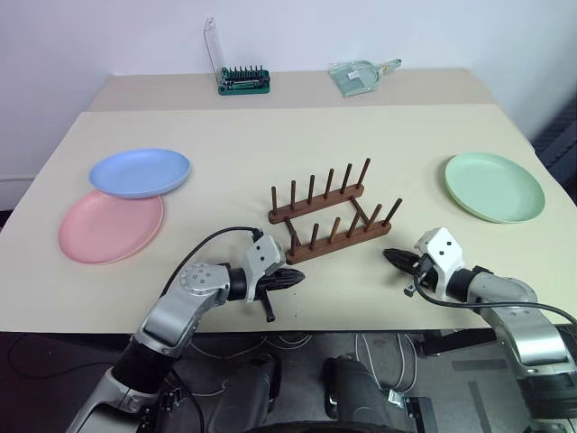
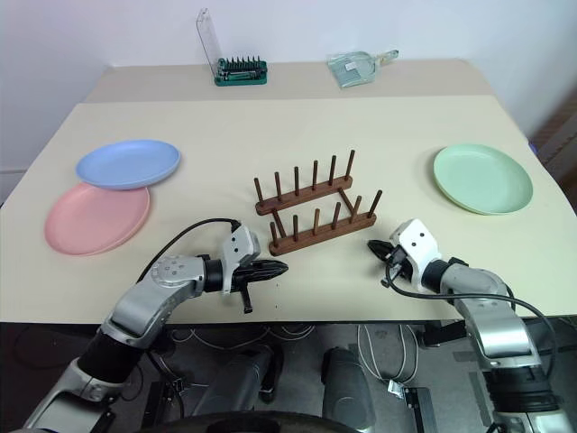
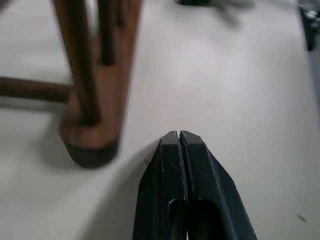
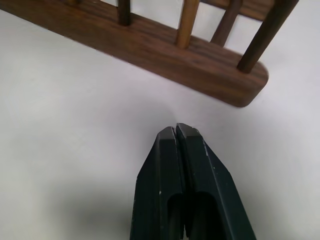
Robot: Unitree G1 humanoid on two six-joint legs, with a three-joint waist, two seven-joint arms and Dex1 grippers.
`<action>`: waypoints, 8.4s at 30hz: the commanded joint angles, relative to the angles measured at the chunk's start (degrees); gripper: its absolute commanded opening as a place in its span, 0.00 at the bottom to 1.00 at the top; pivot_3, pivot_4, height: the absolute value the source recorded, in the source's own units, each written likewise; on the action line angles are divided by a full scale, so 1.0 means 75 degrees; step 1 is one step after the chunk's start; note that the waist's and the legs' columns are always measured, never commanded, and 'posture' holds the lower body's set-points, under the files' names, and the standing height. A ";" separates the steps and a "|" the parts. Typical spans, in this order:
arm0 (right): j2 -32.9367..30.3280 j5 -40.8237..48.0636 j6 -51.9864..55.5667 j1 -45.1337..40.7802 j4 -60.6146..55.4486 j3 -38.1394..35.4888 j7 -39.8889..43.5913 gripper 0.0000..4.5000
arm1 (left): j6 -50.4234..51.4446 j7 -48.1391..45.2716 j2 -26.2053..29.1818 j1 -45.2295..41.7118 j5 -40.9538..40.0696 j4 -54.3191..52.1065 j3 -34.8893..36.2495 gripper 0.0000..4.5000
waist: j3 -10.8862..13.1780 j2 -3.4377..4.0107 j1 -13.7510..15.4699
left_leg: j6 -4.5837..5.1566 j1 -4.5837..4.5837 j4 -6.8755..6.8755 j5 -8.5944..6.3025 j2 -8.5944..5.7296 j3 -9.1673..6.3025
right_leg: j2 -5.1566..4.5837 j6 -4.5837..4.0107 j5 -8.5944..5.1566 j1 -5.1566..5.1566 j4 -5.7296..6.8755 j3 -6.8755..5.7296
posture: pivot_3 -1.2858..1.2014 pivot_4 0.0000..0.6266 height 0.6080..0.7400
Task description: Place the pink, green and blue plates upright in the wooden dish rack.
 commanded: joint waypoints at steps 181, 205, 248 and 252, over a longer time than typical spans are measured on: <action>0.1396 0.8241 0.4066 -0.3600 -0.0718 -0.2739 -0.1942 0.00 | 0.1297 0.0908 0.1499 0.1708 -0.3658 -0.3750 0.3469 0.99 | 0.0078 -0.0123 0.0009 | -0.0030 -0.0012 -0.0110 0.0016 0.0189 0.0185 | 0.0166 -0.0127 0.0123 -0.0110 -0.0112 0.0156 | 0.52 0.24 1.00; 0.1271 0.6860 0.2490 -0.3824 0.0512 -0.3388 -0.2635 0.74 | 0.1250 0.1049 0.1469 0.1720 -0.3700 -0.3743 0.3402 1.00 | 0.0084 -0.0112 0.0014 | -0.0029 -0.0013 -0.0110 0.0016 0.0189 0.0188 | 0.0166 -0.0126 0.0122 -0.0110 -0.0115 0.0155 | 0.52 0.24 1.00; -0.1256 -0.0607 -0.2567 -0.4630 0.2796 -0.1347 -0.2511 0.02 | 0.1116 0.0565 0.1449 0.1520 -0.3718 -0.3735 0.2642 1.00 | 0.0090 -0.0040 -0.0014 | -0.0017 -0.0005 -0.0097 0.0013 0.0205 0.0218 | 0.0175 -0.0125 0.0143 -0.0093 -0.0135 0.0157 | 0.52 0.24 1.00; -0.0801 0.0971 -0.1592 -0.5510 0.1414 -0.1656 -0.1895 0.02 | 0.1087 0.0547 0.1397 0.1451 -0.3679 -0.3655 0.2571 1.00 | 0.0090 -0.0044 0.0005 | -0.0017 -0.0005 -0.0099 0.0013 0.0210 0.0218 | 0.0179 -0.0125 0.0143 -0.0092 -0.0137 0.0157 | 0.52 0.24 1.00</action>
